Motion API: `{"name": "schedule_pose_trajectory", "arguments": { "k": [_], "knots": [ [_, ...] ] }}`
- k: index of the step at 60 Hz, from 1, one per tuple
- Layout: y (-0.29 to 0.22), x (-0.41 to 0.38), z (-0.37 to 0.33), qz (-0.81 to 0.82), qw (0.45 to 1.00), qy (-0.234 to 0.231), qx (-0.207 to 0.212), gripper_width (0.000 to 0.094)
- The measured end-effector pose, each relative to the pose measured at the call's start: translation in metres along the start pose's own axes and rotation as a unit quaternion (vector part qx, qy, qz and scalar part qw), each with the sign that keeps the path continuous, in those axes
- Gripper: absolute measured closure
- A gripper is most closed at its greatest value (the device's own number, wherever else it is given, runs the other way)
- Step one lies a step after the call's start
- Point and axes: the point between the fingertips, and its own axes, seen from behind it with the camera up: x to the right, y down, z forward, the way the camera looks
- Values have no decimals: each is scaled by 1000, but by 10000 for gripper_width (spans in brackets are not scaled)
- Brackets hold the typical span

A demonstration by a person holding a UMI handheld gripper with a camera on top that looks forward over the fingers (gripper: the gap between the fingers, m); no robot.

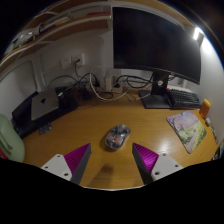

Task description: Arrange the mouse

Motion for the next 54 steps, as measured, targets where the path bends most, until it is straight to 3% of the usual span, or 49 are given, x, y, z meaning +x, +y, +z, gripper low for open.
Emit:
{"name": "schedule_pose_trajectory", "arguments": {
  "k": [22,42,52,54],
  "knots": [
    [-9,8,78,19,1000,23,-1,71],
    [-24,-6,107,16,1000,2,-4,65],
    [-25,-4,113,1,1000,5,-9,194],
    [-25,-1,113,-5,1000,9,-8,294]
  ]
}}
